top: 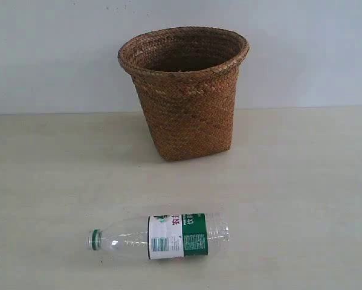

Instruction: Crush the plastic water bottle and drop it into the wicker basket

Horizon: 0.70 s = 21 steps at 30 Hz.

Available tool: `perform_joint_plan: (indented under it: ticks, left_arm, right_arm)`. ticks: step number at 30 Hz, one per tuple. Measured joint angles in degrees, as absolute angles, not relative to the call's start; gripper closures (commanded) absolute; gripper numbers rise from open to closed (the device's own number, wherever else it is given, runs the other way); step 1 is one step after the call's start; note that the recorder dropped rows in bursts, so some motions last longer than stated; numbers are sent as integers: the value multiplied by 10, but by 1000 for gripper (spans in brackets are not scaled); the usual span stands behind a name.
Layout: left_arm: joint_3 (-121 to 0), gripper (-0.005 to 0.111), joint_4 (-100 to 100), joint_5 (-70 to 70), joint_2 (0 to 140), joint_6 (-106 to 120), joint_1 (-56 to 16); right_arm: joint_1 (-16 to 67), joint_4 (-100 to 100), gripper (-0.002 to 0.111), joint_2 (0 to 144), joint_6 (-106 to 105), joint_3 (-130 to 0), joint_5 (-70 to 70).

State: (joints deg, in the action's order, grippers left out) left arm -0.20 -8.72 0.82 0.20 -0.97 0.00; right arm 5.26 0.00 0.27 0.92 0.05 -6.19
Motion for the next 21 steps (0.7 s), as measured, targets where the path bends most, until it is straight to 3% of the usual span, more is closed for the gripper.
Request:
perform_joint_plan:
  ticks: [5,10,21]
  left_arm:
    - [-2,102,-111,85,2,-55,0]
    - [-9,102,-103,142,4,-87,0]
    - [-155,102,-66,169,198,-94,0]
  right_arm:
    - [53,0,108,3,63,1,-164]
    - [53,0,108,18,67,-47,-153]
    - [53,0,108,244,54,-230,-144]
